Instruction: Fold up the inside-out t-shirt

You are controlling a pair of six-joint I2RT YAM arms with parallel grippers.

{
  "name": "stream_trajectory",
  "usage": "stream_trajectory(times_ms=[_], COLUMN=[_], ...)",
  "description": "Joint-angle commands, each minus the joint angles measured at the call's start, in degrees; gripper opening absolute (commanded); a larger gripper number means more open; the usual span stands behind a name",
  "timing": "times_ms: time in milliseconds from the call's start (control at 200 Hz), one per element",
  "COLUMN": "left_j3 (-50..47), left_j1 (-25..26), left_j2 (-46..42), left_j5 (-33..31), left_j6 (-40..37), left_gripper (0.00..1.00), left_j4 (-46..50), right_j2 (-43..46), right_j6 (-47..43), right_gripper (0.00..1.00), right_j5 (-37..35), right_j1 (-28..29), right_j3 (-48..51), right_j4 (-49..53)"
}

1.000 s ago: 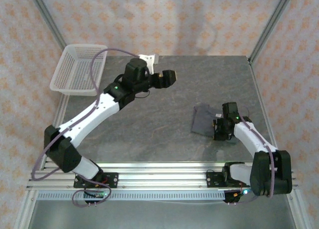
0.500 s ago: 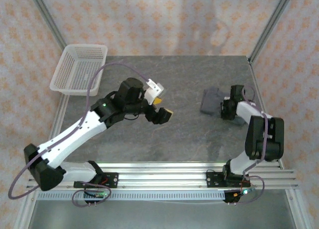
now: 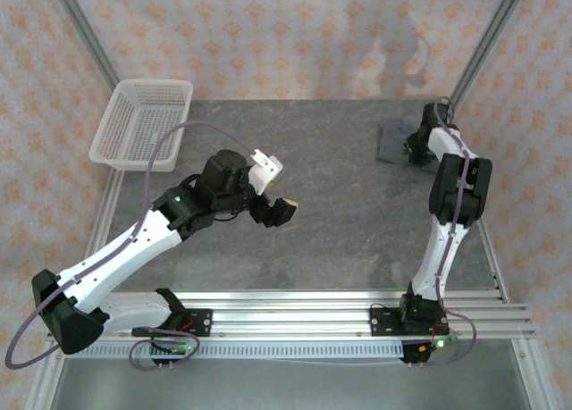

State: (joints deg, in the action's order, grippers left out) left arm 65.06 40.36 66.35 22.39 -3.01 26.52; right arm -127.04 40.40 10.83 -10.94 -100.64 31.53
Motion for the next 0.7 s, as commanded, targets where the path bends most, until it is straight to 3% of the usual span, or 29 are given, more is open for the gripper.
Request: stream_trajectory(times_ms=[0,210,340,465,585,690], left_j3=[-0.60,-1.31,-1.36,-2.14,-5.55,-10.04], left_j1=[-0.28,-0.28,-0.28,-0.28,-0.28,-0.28], left_j2=[-2.71,-2.84,-3.23,-4.26,-6.64,-9.63], left_j5=[-3.16,-7.15,-12.84,-20.62,-27.81,-34.88], left_j6=[-0.62,1.98,4.67,7.43,8.11,8.44], left_gripper=[0.90,0.91,0.94,0.97,0.97,0.96], left_j4=[-1.91,-3.03,-3.50,-4.32,-7.25,-10.99], right_j2=[-6.15,-17.02,-22.19,-21.82,-15.45,-3.38], right_j6=[-10.35,-10.20,-10.33,-12.41,-13.83,-15.78], right_gripper=[0.34,0.37,0.42,0.48,0.52,0.55], right_j5=[-5.76,-4.89,-4.60,-3.47,-1.13,1.46], right_j1=[-0.32,-0.58,-0.64,-0.62,-0.66,-0.47], right_j3=[-10.63,-27.69,-39.15,-44.26,-40.93,-25.55], right_j4=[7.92,12.60,16.52,17.55,18.39,11.73])
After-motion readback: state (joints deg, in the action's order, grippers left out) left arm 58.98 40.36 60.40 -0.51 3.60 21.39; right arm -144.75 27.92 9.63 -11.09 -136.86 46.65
